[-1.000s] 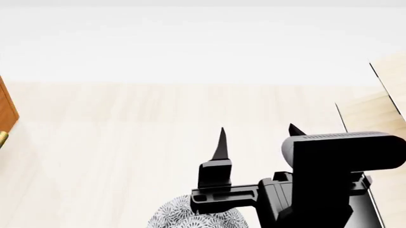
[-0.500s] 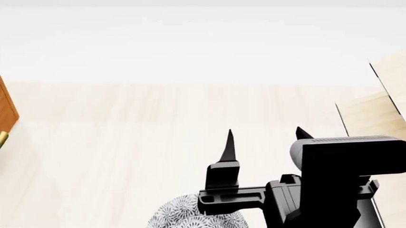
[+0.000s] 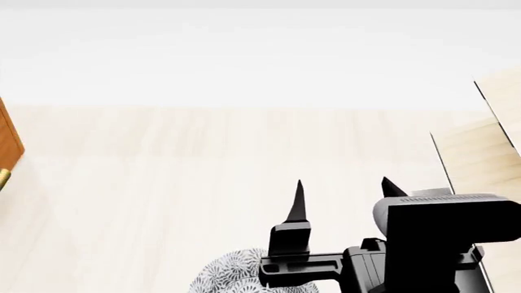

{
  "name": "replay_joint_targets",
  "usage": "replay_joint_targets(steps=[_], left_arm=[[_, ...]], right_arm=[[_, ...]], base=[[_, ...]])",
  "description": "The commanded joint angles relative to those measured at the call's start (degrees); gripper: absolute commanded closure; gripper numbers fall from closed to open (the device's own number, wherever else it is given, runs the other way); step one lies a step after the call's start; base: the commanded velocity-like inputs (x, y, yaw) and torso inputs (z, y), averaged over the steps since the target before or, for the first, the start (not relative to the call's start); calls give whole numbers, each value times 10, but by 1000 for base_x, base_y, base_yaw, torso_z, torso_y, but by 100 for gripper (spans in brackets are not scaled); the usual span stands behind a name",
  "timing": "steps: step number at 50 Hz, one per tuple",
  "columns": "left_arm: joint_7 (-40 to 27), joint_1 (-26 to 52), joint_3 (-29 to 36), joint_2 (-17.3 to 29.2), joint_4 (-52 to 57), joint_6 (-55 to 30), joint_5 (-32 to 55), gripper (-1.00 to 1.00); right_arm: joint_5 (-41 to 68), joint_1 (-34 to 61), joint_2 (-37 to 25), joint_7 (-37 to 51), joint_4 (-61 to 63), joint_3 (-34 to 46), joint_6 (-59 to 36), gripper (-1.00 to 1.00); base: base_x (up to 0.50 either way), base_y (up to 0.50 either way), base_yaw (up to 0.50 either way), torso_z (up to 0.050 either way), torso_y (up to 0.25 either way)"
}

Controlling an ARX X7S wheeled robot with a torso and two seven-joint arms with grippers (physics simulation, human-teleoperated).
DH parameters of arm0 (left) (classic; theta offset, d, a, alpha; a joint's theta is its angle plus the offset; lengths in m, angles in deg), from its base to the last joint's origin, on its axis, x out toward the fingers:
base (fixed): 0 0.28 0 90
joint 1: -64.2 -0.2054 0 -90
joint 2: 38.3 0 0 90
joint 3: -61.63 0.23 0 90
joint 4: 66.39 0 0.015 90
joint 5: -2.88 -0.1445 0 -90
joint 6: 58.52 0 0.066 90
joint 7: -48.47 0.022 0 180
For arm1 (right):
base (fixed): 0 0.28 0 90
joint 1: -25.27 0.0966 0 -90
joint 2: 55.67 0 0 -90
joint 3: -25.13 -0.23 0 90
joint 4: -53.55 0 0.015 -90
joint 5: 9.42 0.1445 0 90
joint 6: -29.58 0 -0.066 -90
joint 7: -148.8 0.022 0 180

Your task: Close the top drawer of the cabinet and put the bowl on top of it.

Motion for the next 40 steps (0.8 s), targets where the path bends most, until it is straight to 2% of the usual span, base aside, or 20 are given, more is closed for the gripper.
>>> replay_joint_targets(steps=[1,13,14,16,20,22,27,40], left_arm=[[-9,15,2,-4,-44,25,-10,-100],[-20,18,2,-3,-51,34,-18,-100],[-21,18,3,-3,-52,35,-18,-100],[-21,18,2,-3,-54,37,-19,-100],[-19,20,6,-3,-62,42,-21,-100],[-19,23,7,-2,-68,45,-22,-100],[-21,23,5,0,-66,44,-22,-100],[-21,2,-2,3,-14,15,-9,-100]], right_arm=[[-21,-18,-6,-14,-5,7,22,-100],[-15,-19,-8,-9,-2,6,23,-100],[29,12,-10,20,2,-9,-11,-100],[-10,-19,-11,-5,0,5,23,-100],[-16,-24,-11,-8,-2,9,28,-100],[62,30,-14,42,3,-16,-27,-100],[70,35,-15,49,2,-17,-31,-100],[75,35,-17,54,4,-15,-29,-100]], base=[[0,0,0,0,0],[0,0,0,0,0],[0,0,0,0,0],[0,0,0,0,0],[0,0,0,0,0],[0,0,0,0,0],[0,0,0,0,0],[0,0,0,0,0]])
